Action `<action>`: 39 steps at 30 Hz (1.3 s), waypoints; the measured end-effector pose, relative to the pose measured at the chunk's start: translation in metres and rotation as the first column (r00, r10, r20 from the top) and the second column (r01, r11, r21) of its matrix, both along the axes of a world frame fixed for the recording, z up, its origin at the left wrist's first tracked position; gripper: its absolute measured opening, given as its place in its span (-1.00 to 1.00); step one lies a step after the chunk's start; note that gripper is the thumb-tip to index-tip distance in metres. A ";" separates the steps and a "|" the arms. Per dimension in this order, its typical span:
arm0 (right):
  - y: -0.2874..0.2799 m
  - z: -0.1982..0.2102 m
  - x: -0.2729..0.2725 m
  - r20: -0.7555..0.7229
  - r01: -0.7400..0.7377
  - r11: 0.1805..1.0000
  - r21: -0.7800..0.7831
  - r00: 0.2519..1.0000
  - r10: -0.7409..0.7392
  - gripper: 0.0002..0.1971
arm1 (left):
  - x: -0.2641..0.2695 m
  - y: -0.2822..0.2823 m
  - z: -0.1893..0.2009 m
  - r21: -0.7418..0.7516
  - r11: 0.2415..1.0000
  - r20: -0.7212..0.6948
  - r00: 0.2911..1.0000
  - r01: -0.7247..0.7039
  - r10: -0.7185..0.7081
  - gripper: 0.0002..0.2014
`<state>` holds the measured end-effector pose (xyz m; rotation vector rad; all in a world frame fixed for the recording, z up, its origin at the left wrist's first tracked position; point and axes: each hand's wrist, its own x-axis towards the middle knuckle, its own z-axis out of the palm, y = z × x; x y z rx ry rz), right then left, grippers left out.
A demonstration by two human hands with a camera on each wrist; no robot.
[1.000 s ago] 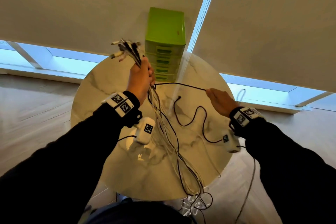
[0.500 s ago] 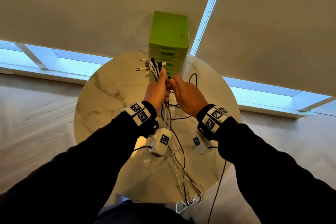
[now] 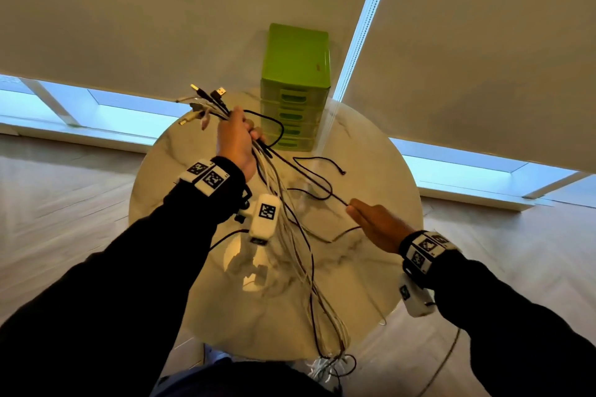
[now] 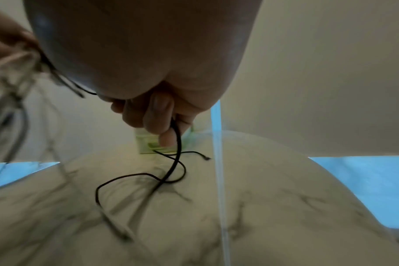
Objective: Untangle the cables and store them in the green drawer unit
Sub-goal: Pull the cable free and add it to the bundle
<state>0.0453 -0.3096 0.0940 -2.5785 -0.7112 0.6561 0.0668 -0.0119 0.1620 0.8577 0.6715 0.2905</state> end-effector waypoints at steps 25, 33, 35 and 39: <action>0.118 0.061 0.009 0.026 -0.074 0.928 0.365 0.997 0.069 -0.71 | -0.023 -0.045 -0.019 0.351 0.889 -0.182 0.953 0.293 -0.242 -0.72; 0.025 0.017 0.019 0.013 -0.086 0.996 -0.012 0.996 0.086 -0.74 | -0.011 -0.001 -0.024 0.331 0.939 -0.242 0.970 0.096 -0.014 -0.69; -0.004 0.006 0.024 -0.004 -0.034 0.994 -0.100 0.999 0.034 -0.75 | -0.010 0.009 -0.017 0.283 0.959 -0.198 0.980 0.029 0.029 -0.79; -0.044 -0.002 0.031 0.048 -0.014 0.955 -0.295 0.998 0.029 -0.76 | -0.011 0.024 -0.014 0.302 0.950 -0.165 0.978 -0.076 0.131 -0.79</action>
